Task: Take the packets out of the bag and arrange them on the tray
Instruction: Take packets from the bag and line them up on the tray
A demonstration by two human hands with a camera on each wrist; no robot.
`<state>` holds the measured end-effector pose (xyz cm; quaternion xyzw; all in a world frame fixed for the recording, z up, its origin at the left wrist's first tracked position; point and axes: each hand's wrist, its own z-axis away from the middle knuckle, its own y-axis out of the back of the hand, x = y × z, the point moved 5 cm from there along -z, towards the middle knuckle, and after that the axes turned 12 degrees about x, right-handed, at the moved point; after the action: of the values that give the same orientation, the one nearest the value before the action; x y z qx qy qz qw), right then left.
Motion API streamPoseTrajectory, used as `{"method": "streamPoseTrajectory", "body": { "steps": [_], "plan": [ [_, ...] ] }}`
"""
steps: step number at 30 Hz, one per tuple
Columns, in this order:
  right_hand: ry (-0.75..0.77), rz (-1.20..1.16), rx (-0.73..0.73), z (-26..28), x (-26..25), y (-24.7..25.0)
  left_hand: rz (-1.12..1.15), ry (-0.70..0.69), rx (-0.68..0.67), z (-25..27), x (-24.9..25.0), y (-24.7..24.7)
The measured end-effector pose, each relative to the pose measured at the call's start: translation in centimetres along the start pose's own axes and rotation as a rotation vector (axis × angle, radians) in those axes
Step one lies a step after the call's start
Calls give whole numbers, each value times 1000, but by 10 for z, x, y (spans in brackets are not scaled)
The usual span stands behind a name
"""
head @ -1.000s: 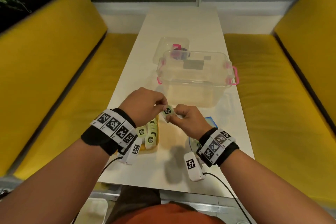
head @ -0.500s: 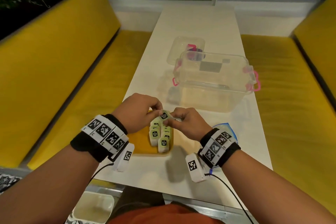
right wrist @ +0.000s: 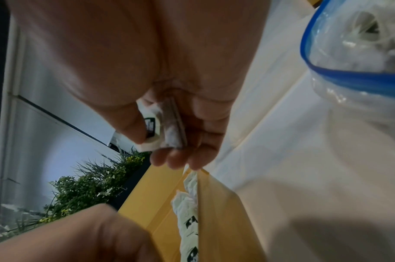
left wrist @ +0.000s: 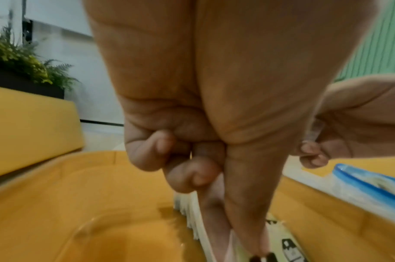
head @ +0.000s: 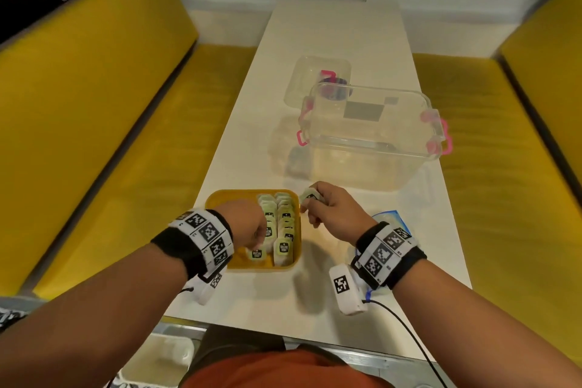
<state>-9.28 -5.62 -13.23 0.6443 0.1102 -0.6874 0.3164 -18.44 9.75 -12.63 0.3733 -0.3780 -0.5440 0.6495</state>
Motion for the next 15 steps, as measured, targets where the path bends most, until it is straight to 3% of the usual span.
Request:
{"method": "streamPoseTrajectory", "body": {
  "steps": [7,15],
  "plan": [
    [8,5,46,0,2,4,8,-14,13,-35,1,0],
    [5,26,43,1,10,3,34,10,93,-37,-6,6]
  ]
}}
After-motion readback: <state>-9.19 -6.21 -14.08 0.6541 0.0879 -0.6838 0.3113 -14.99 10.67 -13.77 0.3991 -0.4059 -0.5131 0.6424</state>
